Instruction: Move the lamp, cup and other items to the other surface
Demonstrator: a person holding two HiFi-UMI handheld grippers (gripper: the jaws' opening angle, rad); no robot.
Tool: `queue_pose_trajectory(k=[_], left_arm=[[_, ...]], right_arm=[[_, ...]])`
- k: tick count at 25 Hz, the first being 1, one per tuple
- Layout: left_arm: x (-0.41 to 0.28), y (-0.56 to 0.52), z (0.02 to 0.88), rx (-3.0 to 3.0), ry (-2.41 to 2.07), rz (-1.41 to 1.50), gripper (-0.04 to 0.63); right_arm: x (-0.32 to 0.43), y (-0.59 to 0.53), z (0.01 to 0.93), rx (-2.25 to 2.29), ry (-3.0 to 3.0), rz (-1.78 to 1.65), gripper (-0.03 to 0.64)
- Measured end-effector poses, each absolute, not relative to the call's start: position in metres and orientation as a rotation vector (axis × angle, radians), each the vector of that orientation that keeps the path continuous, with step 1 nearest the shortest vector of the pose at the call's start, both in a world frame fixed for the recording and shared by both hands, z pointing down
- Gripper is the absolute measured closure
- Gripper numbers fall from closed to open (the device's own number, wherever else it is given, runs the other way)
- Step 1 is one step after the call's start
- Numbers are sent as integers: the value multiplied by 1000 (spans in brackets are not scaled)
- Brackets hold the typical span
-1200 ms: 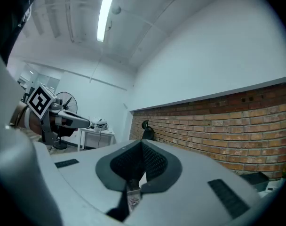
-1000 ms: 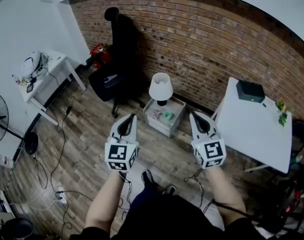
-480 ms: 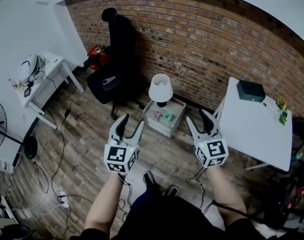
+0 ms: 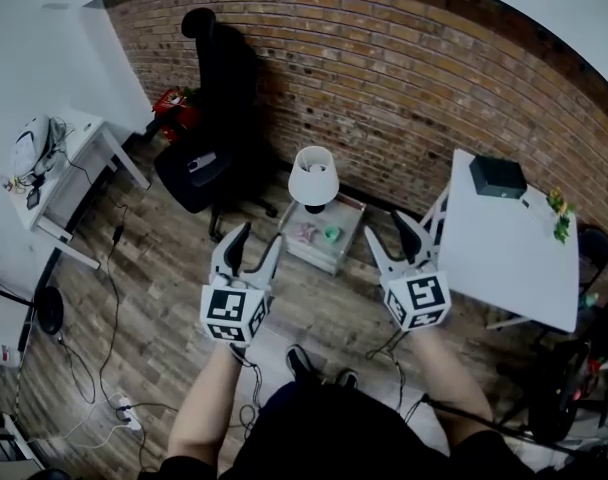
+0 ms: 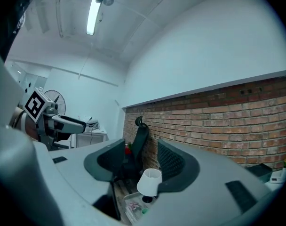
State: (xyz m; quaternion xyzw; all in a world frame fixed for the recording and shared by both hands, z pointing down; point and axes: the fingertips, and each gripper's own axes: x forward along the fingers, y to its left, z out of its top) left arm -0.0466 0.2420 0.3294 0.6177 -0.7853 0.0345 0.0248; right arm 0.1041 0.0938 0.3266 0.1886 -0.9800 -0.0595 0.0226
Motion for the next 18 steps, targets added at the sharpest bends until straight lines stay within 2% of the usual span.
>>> queue_pose_trajectory(k=[8,18], left_arm=[[-127,241,339,1921,-2406,30,370],[-159,223,365,1934,-2328,1,371]], right_arm=[[37,94,326,613,-2996,-250,396],[0,79,341,613,-2949,-202,397]])
